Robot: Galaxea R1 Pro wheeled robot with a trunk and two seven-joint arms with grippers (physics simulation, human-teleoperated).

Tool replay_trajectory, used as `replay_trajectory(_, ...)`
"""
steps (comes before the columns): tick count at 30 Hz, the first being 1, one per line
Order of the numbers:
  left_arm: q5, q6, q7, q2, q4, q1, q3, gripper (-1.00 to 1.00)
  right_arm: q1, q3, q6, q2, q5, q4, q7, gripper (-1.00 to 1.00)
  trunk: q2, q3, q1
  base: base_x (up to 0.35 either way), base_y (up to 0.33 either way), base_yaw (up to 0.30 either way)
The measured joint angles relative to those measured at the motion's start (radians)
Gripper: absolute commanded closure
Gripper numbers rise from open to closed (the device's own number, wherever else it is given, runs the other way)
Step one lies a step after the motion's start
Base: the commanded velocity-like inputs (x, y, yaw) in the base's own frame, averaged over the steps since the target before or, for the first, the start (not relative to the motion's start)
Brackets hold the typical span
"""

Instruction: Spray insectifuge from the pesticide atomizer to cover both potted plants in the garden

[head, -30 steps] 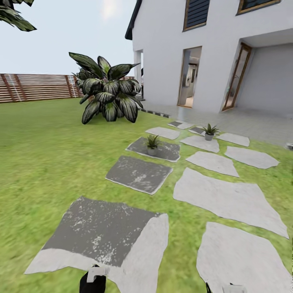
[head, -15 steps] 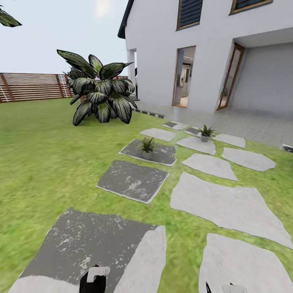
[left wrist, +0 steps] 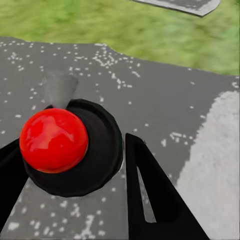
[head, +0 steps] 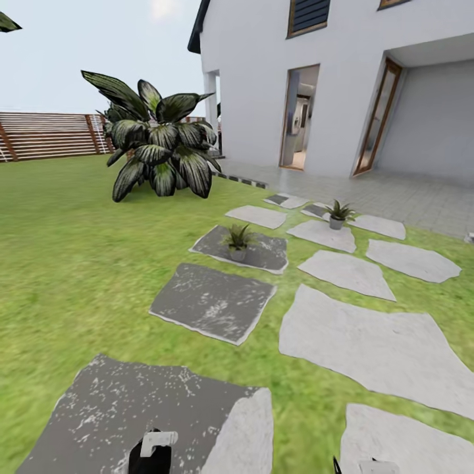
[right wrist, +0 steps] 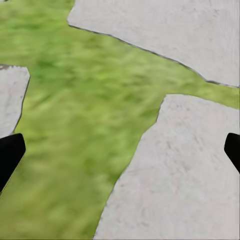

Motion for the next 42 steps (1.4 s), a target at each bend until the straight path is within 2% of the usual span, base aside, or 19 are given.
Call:
replay_trajectory(18,0.000,0.000,0.000,0.000,0.000,0.000,-0.001,1.00,0.000,0.000,0.000,0.000,-0.001,-0.002,0.000,-1.00,0.000,0.000,0.000,0.337,-0.005,0.000)
replay_trajectory(42,0.000,0.000,0.000,0.000,0.000,0.000,-0.001,1.00,0.000,0.000,-0.001,0.000,0.000,-0.001,0.001,-1.00,0.000,0.000,0.000,0.320,-0.113,0.000)
